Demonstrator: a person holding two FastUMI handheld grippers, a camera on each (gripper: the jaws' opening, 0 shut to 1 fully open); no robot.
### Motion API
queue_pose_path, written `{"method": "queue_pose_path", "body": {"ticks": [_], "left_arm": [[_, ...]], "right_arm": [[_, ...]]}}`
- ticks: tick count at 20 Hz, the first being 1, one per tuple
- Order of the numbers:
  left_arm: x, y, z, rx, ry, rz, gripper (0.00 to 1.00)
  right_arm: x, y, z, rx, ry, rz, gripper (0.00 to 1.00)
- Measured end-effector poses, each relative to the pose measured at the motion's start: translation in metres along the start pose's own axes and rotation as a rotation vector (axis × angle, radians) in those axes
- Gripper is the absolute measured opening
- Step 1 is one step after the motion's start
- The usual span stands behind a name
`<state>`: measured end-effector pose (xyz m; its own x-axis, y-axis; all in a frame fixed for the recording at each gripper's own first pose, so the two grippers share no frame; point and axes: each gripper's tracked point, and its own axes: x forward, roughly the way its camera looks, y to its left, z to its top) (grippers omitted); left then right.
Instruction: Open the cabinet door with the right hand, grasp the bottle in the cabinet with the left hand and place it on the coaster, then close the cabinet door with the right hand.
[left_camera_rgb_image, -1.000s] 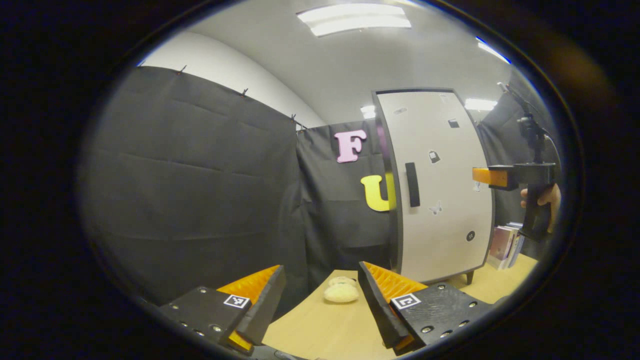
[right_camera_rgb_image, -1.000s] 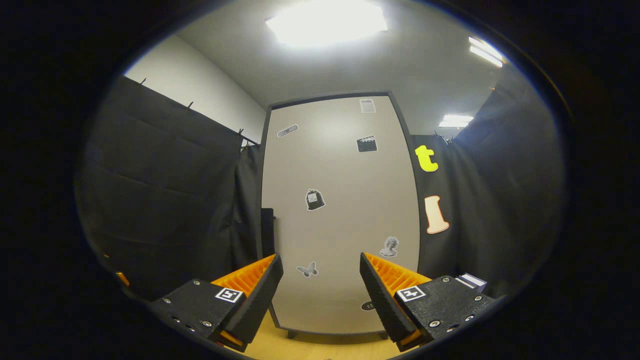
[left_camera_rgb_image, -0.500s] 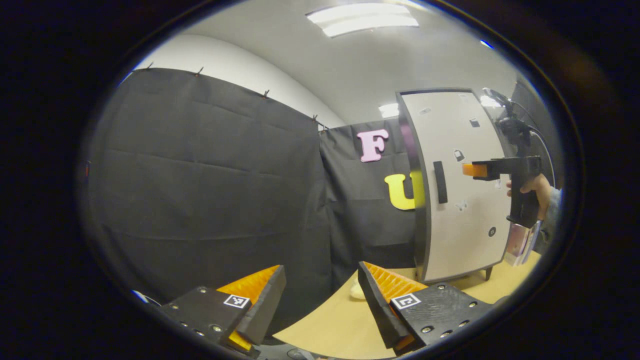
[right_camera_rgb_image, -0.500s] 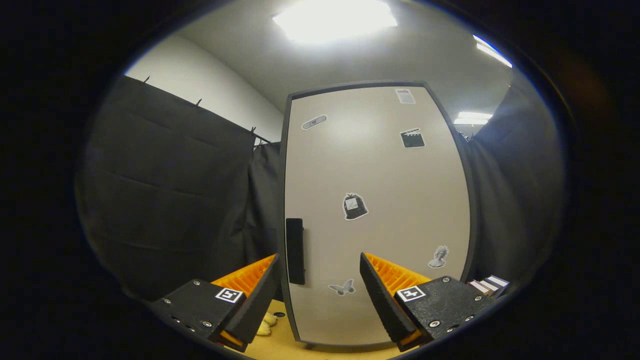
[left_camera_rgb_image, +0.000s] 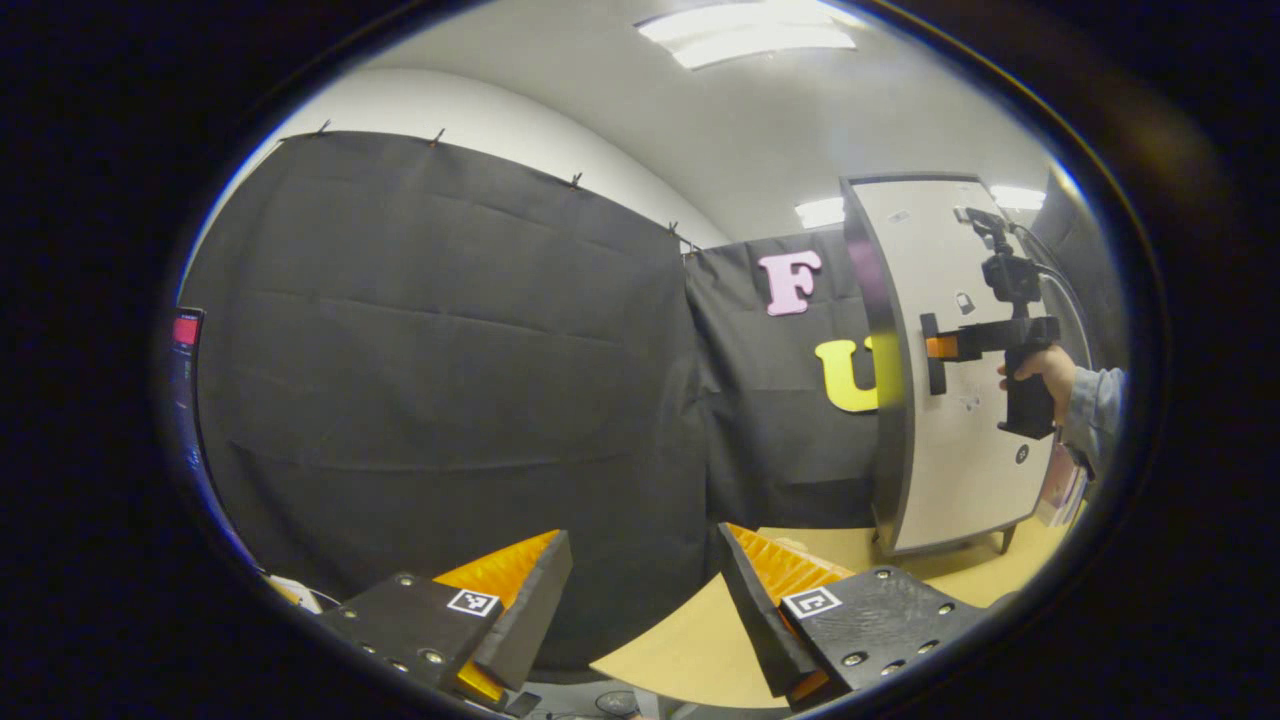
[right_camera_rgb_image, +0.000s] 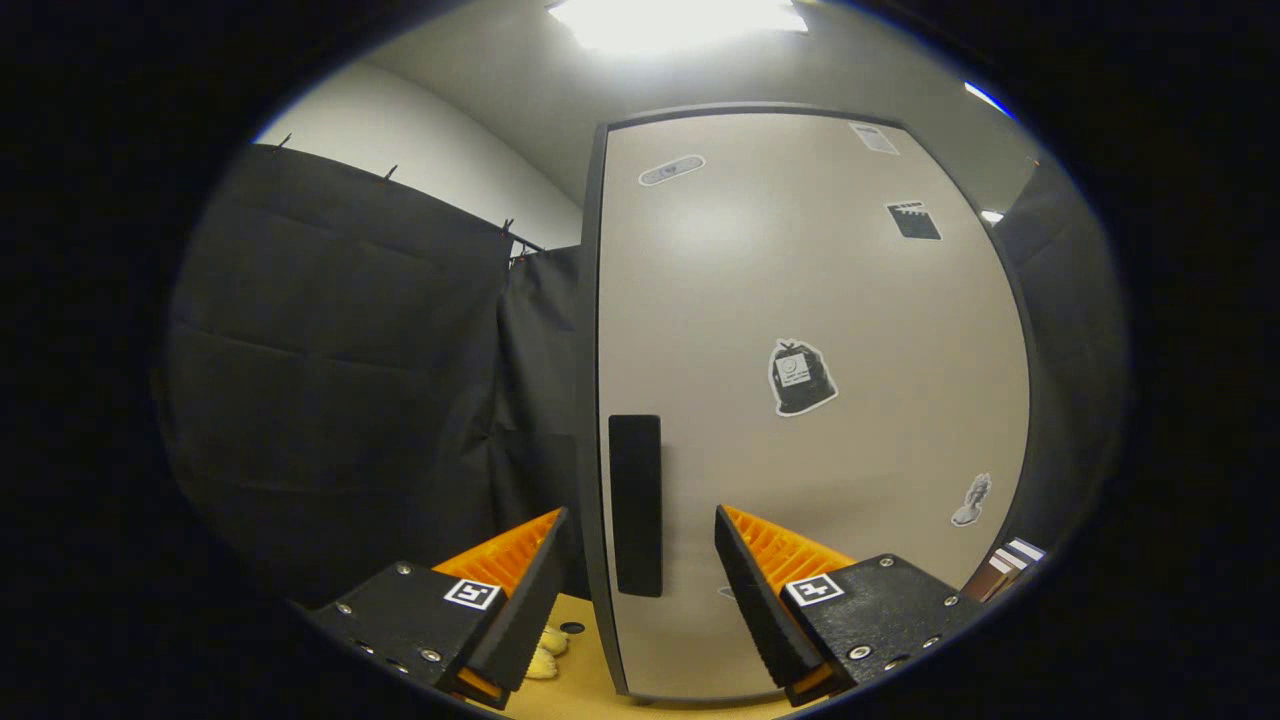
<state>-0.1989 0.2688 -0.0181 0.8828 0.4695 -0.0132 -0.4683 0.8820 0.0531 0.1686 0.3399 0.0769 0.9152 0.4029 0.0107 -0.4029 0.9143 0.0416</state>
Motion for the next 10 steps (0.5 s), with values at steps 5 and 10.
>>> {"method": "queue_pose_path", "body": {"ticks": [5, 10], "left_arm": [[0.002, 0.021, -0.007, -0.005, 0.011, 0.03, 0.87], [0.008, 0.029, -0.017, -0.025, 0.021, 0.031, 0.88]], "right_arm": [[0.033, 0.001, -0.005, -0.031, 0.036, -0.053, 0.67], [0.04, 0.0, -0.01, 0.006, 0.059, -0.043, 0.3]]}}
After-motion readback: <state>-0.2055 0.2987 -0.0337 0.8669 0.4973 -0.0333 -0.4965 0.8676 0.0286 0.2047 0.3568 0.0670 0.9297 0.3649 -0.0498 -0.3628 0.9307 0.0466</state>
